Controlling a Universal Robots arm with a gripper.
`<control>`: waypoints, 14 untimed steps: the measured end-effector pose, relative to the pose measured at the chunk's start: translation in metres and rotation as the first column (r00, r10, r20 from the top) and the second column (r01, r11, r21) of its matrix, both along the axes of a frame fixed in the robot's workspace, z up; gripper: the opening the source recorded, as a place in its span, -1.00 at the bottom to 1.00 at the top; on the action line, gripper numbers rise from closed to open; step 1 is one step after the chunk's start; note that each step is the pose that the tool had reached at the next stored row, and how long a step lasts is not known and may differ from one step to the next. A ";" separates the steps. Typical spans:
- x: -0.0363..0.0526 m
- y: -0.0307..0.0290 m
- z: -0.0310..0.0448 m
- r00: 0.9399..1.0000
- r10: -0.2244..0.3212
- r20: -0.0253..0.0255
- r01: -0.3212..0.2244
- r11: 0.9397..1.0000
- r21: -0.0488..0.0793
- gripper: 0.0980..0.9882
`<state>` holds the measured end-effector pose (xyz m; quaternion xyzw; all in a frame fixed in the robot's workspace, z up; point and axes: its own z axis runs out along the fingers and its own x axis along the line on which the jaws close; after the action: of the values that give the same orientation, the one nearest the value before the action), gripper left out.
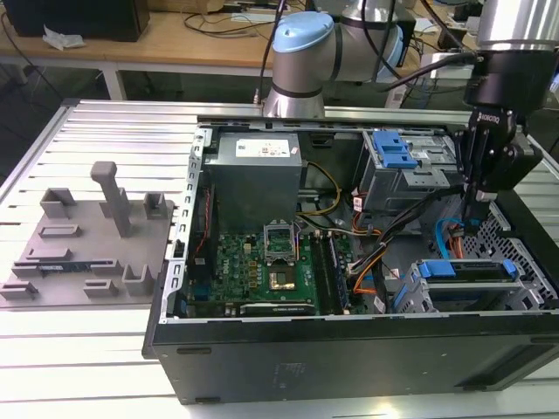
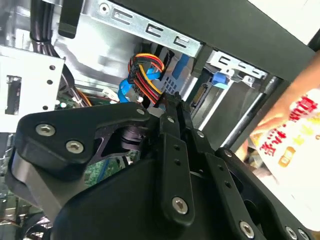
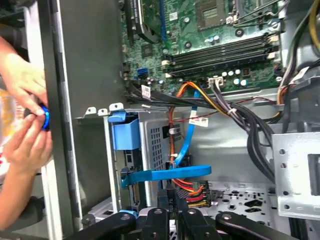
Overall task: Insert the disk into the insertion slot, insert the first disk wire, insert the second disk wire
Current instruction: 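Insert the first disk wire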
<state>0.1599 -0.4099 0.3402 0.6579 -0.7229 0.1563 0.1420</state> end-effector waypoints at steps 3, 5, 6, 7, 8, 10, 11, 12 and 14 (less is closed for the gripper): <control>-0.0001 -0.0028 0.0030 1.000 0.000 -0.009 0.001 0.998 0.064 -0.85; 0.0018 -0.0046 0.0066 1.000 0.001 -0.014 0.001 0.996 0.088 -0.85; 0.0030 -0.0055 0.0076 1.000 0.001 -0.015 0.001 0.996 0.091 -0.85; 0.0052 -0.0080 0.0089 1.000 0.001 -0.019 0.001 0.995 0.096 -0.85; 0.0058 -0.0094 0.0091 1.000 0.001 -0.021 0.001 0.995 0.097 -0.85; 0.0077 -0.0174 0.0094 1.000 0.001 -0.024 0.002 0.994 0.107 -0.85; 0.0080 -0.0202 0.0094 1.000 0.001 -0.024 0.002 0.994 0.112 -0.85; 0.0082 -0.0224 0.0095 1.000 0.001 -0.025 0.002 0.993 0.116 -0.85; 0.0084 -0.0279 0.0096 1.000 0.002 -0.028 0.002 0.992 0.129 -0.85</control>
<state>0.1683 -0.4378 0.3497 0.6677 -0.7295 0.1000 0.1091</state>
